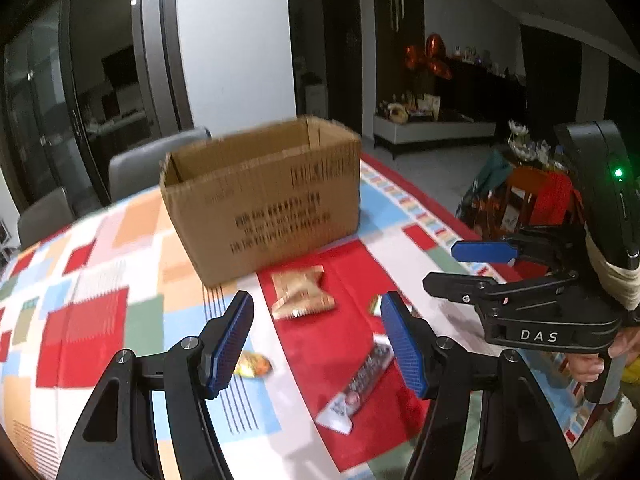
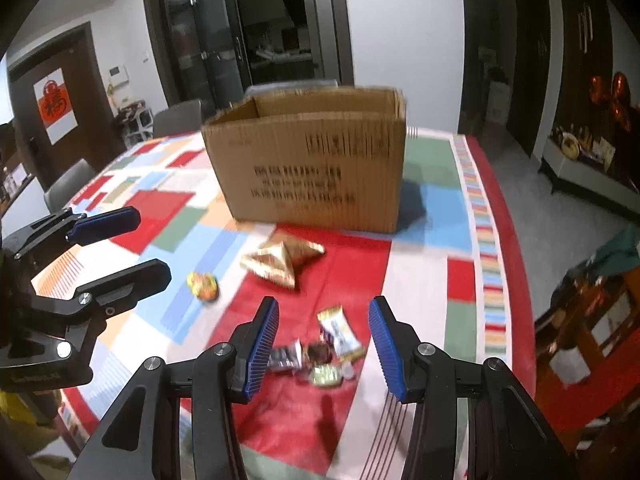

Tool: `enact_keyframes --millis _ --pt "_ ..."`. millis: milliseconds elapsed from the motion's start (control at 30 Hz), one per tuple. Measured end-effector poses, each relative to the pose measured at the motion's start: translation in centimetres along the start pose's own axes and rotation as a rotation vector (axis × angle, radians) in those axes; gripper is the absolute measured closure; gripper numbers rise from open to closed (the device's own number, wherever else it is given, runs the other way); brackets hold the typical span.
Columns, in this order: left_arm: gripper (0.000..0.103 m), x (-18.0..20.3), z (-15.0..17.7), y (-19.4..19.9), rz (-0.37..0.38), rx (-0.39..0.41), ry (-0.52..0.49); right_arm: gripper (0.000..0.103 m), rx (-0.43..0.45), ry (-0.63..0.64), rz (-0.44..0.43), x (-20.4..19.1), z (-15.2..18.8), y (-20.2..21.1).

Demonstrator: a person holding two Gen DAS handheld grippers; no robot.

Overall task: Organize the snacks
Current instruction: 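Move both tools back to the table and lower them onto the remaining snacks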

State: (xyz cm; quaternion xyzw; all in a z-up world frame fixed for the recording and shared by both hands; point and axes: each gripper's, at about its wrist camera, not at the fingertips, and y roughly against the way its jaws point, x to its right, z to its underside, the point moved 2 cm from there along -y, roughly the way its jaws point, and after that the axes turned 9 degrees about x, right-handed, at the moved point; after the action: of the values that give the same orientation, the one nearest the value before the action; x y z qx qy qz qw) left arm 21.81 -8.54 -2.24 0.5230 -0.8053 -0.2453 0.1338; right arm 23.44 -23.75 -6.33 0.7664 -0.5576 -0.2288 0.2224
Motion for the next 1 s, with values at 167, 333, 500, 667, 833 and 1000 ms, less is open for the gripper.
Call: enact_keyframes --millis 167,333,500,667,833,1000 --pt "0.038 0.5 2.3 -1.0 0.015 -0.057 -0.003 0.055 -0.065 0.007 -0.001 -0.1 2.3 -1.0" --pt "0.038 0.6 3.8 -2.4 0.025 -0.121 -0.006 0.055 -0.13 0.039 0.006 -0.1 4.4 -2.2" --pt "0.039 1.0 5.3 -3.9 0.052 -0.174 -0.004 0.055 -0.19 0.04 -0.021 0.2 5.7 -3.4" --pt "0.04 1.3 6.7 -5.3 0.064 -0.224 -0.005 0.055 -0.25 0.039 -0.042 0.2 6.9 -4.8" --pt "0.041 1.3 7.5 -6.3 0.069 -0.252 0.004 0.055 -0.255 0.059 -0.038 0.2 6.9 -5.6" --pt "0.042 1.2 7.7 -7.0 0.069 -0.257 0.015 0.055 -0.253 0.073 -0.033 0.1 6.6 -6.1"
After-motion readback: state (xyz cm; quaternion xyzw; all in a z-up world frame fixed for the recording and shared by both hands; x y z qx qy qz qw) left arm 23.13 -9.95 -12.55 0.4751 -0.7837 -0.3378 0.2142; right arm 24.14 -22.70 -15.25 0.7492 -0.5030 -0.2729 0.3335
